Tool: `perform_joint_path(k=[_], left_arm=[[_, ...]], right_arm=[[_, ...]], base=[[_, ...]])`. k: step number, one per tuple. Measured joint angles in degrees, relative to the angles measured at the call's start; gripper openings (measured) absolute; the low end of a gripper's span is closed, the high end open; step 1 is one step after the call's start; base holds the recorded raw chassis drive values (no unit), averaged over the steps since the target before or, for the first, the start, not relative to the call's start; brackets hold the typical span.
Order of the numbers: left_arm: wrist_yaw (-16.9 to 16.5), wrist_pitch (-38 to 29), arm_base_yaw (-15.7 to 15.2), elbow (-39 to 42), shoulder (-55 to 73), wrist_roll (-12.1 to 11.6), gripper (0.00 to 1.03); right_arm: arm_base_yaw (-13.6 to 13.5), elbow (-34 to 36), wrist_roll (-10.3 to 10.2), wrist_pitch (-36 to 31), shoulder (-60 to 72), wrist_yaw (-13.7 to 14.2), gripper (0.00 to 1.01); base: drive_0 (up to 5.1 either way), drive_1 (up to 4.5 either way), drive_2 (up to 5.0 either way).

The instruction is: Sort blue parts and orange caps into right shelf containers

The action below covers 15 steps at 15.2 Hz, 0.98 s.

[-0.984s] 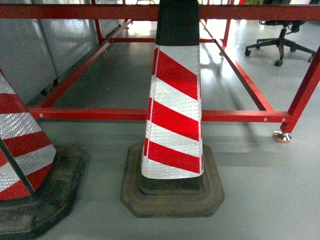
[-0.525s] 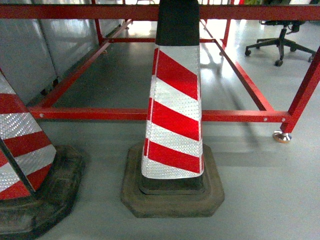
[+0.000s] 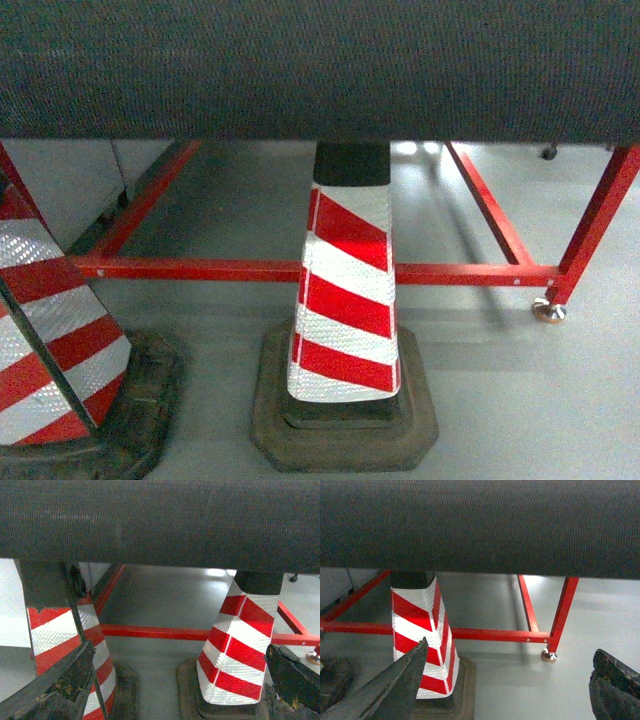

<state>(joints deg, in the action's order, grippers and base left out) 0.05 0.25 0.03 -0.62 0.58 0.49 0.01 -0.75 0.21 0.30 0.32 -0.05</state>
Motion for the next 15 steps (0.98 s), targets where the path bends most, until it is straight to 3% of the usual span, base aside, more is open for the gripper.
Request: perform_joint_path(k=[15], left_arm=[[-0.07,0.02,0.0,0.0,0.0,-0.52,0.98]], right_arm=[[0.0,0.0,-0.22,0.0,0.0,0.04,0.98]], base=[[0.0,0.0,0.0]])
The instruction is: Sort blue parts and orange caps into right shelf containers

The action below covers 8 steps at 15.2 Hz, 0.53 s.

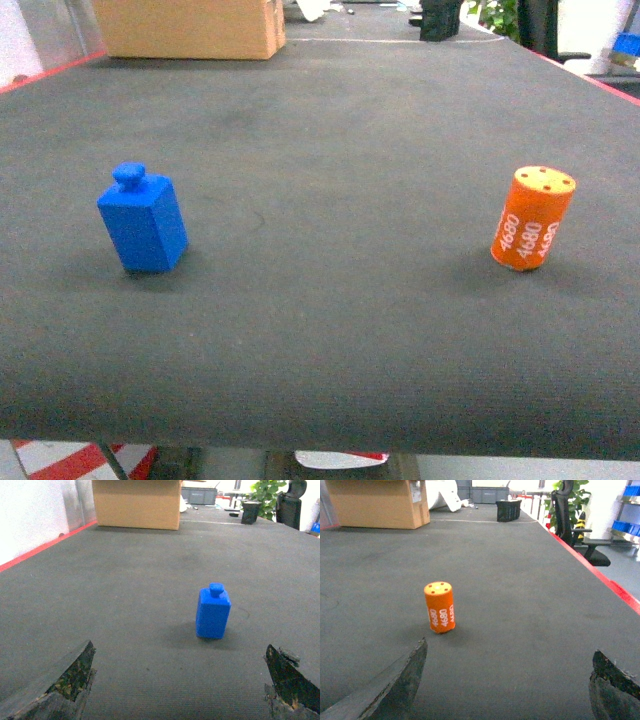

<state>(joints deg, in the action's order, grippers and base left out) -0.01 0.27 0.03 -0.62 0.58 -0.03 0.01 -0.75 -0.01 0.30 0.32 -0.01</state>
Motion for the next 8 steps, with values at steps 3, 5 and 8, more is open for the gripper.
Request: perform_joint_path(k=[3,5,8], left_arm=[[0.02,-0.24,0.0,0.0,0.0,0.0,0.98],[0.02,0.2,0.0,0.0,0.0,0.02,0.98],[0.04,-0.04,0.0,0.0,0.0,0.02,0.98]], right_arm=[[0.0,0.0,0.0,-0.31,0.0,0.0,0.98],[0.0,0.0,0.0,0.15,0.0,0.0,0.98],[0.0,0.0,0.0,0.0,0.0,0.0,0.98]], base=[[0.0,0.0,0.0],[0.0,0.0,0.0],[0.0,0.0,0.0]])
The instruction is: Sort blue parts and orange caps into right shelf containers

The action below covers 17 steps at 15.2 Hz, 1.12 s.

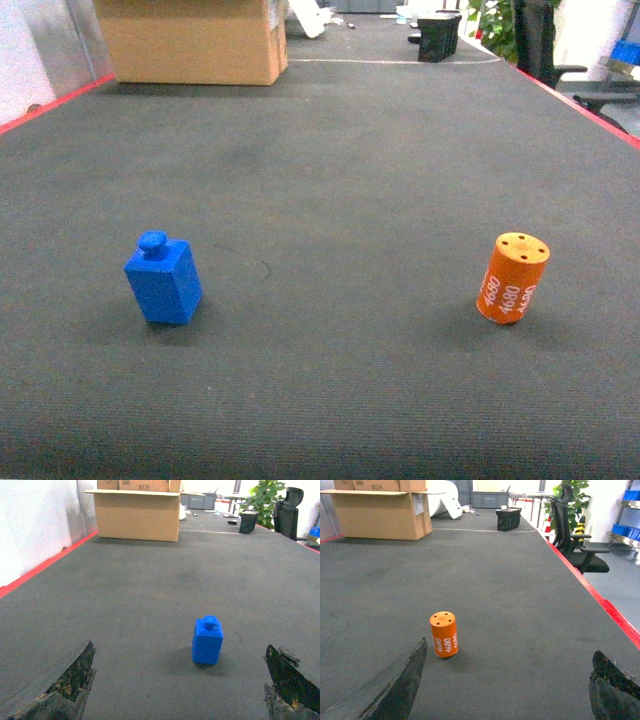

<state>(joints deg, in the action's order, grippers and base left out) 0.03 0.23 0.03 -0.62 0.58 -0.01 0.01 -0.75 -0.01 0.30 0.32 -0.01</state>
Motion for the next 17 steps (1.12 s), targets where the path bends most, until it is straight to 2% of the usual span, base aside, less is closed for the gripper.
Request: perform_joint_path(k=[17], left_arm=[[0.0,0.0,0.0,0.0,0.0,0.0,0.98]], right_arm=[[0.0,0.0,0.0,0.0,0.0,0.0,0.98]], base=[[0.0,0.0,0.0]])
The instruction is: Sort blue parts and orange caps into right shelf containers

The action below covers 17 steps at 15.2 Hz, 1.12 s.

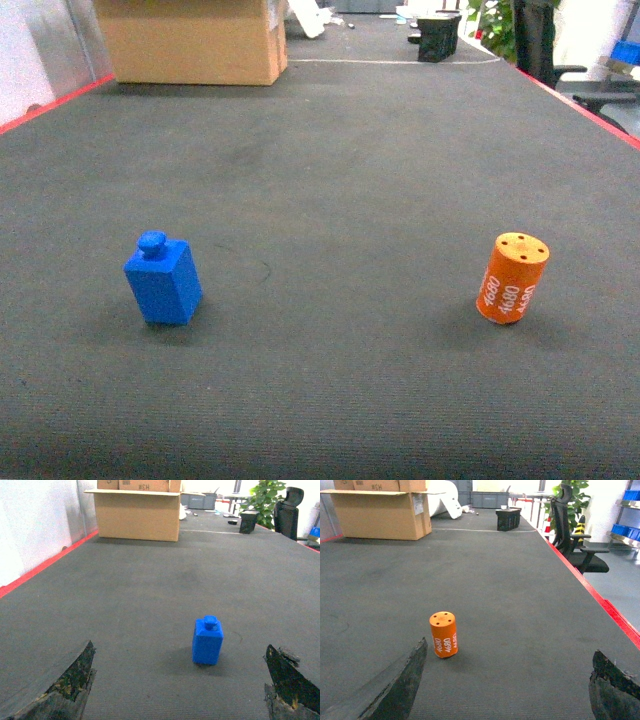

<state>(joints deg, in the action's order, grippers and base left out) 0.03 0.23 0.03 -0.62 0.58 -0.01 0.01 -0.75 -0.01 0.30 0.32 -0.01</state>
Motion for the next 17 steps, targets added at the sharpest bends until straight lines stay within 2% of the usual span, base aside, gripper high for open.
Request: perform_joint_path(k=[15,16,17], left_arm=[[0.0,0.0,0.0,0.0,0.0,0.0,0.98],[5.75,-0.92,2.05,-0.09,1.27,0.33,0.98],[21.05,-11.39,10.71,-0.46,11.76,1.25,0.98]], right_arm=[[0.0,0.0,0.0,0.0,0.0,0.0,0.98],[0.0,0.0,0.0,-0.02,0.0,0.0,0.98],[-1.62,-0.66,-0.94,2.64,1.14,4.15,0.98]], base=[[0.0,0.0,0.0],[0.0,0.0,0.0],[0.0,0.0,0.0]])
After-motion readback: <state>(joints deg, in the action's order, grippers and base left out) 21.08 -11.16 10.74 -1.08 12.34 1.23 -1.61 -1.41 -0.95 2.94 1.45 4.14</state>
